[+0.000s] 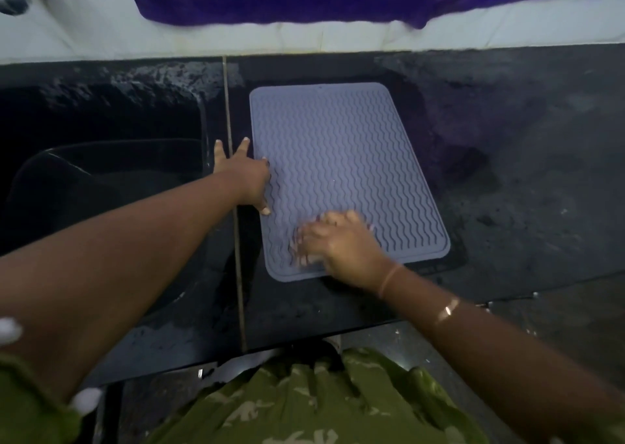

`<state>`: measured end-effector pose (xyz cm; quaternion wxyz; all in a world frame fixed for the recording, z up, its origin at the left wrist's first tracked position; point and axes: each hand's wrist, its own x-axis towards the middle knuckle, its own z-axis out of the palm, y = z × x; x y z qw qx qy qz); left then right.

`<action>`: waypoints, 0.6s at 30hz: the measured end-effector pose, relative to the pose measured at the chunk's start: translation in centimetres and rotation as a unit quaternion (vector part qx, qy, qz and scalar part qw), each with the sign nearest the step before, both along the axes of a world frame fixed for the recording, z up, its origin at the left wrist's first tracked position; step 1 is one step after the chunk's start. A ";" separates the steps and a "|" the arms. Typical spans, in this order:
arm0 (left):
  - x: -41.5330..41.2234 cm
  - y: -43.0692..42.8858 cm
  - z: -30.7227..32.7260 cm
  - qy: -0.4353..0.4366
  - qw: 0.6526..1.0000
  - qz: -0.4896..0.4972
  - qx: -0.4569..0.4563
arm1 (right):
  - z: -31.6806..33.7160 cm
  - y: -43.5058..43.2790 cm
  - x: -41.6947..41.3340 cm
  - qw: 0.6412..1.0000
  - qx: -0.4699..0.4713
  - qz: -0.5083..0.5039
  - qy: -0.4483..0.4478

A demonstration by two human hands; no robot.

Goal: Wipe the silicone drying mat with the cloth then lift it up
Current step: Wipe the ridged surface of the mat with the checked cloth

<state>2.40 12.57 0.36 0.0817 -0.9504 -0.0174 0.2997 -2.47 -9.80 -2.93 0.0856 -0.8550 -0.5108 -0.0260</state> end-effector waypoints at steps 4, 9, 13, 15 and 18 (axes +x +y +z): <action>0.1 -0.2 0.0 0.002 1.000 -0.007 0.016 | 1.0 3.6 5.8 0.995 -0.028 -0.099 -0.008; 0.2 -0.2 0.1 -0.002 1.000 -0.008 0.021 | -0.1 4.5 3.1 0.988 -0.012 -0.151 0.010; 0.3 -0.1 0.3 0.004 1.000 -0.012 0.014 | -0.8 1.4 -2.6 0.995 0.052 -0.088 -0.008; 0.3 -0.1 0.4 0.008 1.000 -0.015 0.017 | -1.4 0.1 -3.5 0.996 0.058 -0.063 -0.038; 0.6 -0.3 0.2 0.006 0.999 -0.023 0.032 | -1.9 -0.8 -3.7 0.995 0.079 -0.009 -0.061</action>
